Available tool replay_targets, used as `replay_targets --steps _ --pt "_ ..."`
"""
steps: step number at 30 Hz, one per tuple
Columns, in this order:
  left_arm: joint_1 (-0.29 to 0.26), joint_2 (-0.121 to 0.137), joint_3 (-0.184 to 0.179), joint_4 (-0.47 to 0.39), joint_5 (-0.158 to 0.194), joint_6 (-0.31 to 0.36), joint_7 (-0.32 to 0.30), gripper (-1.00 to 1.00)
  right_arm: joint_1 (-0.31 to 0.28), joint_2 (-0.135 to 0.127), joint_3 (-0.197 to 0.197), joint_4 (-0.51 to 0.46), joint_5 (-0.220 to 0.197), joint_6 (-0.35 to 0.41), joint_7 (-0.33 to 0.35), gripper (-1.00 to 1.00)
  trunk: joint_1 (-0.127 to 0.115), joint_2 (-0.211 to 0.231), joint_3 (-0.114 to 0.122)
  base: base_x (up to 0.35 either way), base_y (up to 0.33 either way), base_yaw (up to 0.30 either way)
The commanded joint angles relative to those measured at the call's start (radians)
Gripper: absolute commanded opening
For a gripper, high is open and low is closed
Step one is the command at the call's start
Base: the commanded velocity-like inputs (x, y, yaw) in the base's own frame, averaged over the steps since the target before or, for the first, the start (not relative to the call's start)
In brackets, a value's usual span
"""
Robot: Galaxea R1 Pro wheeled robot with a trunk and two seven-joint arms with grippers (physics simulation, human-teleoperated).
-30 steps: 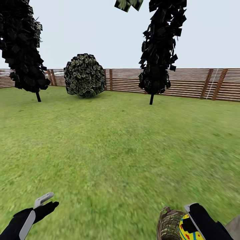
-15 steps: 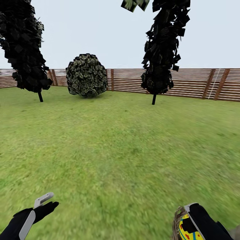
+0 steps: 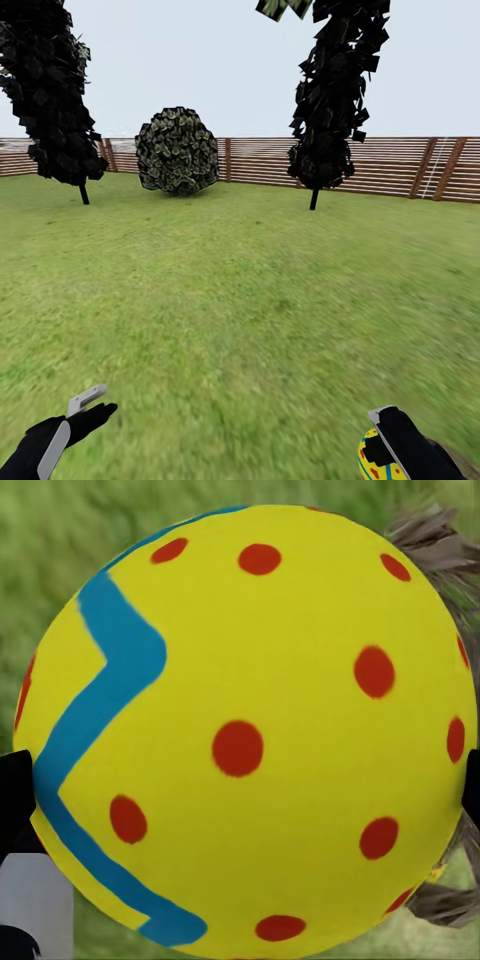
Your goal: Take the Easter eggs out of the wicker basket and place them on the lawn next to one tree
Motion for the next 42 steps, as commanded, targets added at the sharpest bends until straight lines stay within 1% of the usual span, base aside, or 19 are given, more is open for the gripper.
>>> replay_targets --steps 1,10,15,30,42 --pt "-0.001 0.0 0.003 -0.001 0.001 0.006 -0.004 1.0 -0.001 -0.001 0.003 -0.002 0.011 0.005 0.009 -1.0 0.0 -0.001 -0.001 0.251 0.259 0.0" --pt "-0.001 -0.001 0.003 0.01 0.001 0.008 -0.004 1.0 -0.001 -0.001 0.003 -0.002 0.006 0.005 0.01 -1.0 0.0 -0.001 0.001 0.266 0.22 -0.041" --pt "-0.001 -0.001 0.002 0.032 0.001 0.006 -0.004 1.0 -0.001 -0.001 0.003 -0.002 0.006 0.005 0.011 -1.0 0.0 -0.001 0.002 0.175 0.305 -0.274" --pt "-0.001 -0.002 0.002 0.034 0.001 0.007 -0.004 1.0 -0.001 -0.001 0.003 0.0 0.008 0.005 0.01 -1.0 0.0 -0.001 0.002 0.13 0.315 -0.293" --pt "-0.001 -0.002 0.002 0.033 0.001 0.006 -0.004 1.0 -0.001 -0.002 0.001 -0.001 0.008 0.007 0.009 -1.0 0.0 -0.001 0.002 0.1 0.321 -0.246"
